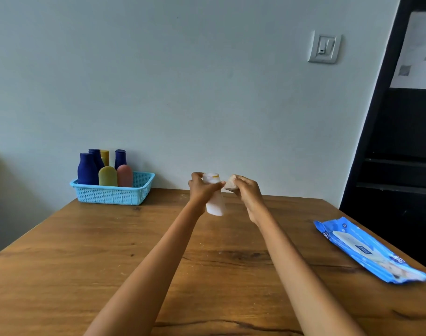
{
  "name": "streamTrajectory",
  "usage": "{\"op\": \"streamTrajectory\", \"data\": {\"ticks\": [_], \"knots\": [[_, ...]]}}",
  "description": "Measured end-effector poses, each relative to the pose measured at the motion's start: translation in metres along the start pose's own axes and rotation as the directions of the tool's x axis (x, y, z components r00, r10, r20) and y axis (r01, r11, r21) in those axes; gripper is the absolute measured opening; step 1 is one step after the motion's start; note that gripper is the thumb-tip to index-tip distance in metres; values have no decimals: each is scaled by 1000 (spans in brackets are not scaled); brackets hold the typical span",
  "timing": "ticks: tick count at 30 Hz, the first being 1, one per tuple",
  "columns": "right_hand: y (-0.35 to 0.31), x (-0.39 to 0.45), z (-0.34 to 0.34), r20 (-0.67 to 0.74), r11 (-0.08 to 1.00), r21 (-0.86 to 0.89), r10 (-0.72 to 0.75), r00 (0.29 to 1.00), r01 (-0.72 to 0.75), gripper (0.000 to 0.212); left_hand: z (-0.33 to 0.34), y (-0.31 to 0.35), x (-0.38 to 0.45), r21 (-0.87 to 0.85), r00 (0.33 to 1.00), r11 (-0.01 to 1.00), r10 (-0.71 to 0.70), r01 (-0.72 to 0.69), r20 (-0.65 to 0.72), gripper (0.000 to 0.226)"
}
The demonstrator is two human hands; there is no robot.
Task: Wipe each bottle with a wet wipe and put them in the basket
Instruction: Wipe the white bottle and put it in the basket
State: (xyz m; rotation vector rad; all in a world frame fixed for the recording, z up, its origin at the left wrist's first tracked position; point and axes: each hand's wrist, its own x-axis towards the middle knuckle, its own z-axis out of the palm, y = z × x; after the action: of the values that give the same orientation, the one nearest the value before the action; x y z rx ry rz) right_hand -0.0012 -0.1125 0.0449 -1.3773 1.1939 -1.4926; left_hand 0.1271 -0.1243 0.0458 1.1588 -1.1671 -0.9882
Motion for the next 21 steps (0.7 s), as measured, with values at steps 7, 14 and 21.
{"op": "streamTrajectory", "data": {"ticks": [7,14,21], "knots": [[0,-9,-3,164,997,-27,76,984,-72,25,0,-7,-5,218,997,973,81,-77,-13,64],[4,-9,1,112,995,-99,41,993,-30,19,1,-2,-6,479,997,874,64,-82,53,72],[7,-7,5,19,981,-196,-4,1000,7,21,-24,26,-12,432,929,902,-159,-1,334,47]]}}
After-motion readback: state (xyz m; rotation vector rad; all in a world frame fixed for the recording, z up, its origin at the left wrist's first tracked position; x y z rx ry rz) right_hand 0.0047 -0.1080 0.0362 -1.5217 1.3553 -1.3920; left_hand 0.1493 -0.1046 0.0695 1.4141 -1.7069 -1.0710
